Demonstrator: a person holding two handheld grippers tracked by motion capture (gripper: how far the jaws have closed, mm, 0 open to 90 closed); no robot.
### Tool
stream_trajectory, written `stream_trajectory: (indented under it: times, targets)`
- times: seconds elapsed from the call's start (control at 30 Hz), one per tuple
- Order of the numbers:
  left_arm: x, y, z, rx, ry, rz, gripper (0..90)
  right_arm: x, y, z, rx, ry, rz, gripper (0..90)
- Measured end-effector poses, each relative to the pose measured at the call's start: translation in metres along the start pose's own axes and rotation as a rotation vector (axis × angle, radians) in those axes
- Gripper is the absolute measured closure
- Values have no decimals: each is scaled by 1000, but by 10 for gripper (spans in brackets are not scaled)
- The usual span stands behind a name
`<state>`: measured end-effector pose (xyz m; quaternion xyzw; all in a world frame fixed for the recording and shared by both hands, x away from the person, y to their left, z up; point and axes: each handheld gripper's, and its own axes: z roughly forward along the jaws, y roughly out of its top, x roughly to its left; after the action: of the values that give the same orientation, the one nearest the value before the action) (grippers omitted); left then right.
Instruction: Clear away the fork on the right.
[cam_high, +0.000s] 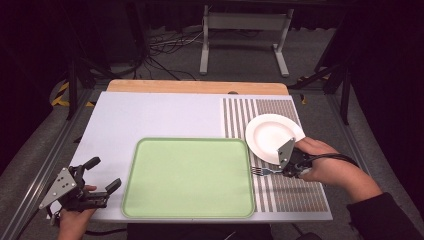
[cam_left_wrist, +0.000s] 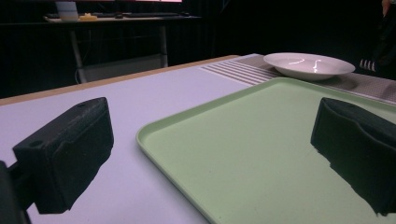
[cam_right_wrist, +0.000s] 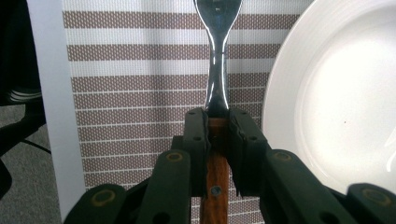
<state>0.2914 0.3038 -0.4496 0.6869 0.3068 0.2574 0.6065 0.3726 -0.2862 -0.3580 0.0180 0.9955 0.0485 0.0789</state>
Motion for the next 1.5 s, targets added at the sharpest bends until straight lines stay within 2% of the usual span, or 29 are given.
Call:
stream_trajectory:
  times: [0.2,0.43,0.87,1.5]
  targets:
    - [0,0,0,0,0,0,0,1,8,-5,-25,-9,5,783]
    - [0,0,0,3,-2,4,0,-1,26,-8,-43,-8,-14,783]
    - [0,0,0,3,-2,2,0,-5,67,-7,-62,-4,-37,783]
    - [1,0,0,4,-5,4,0,-4,112,-1,-90,10,-53,783]
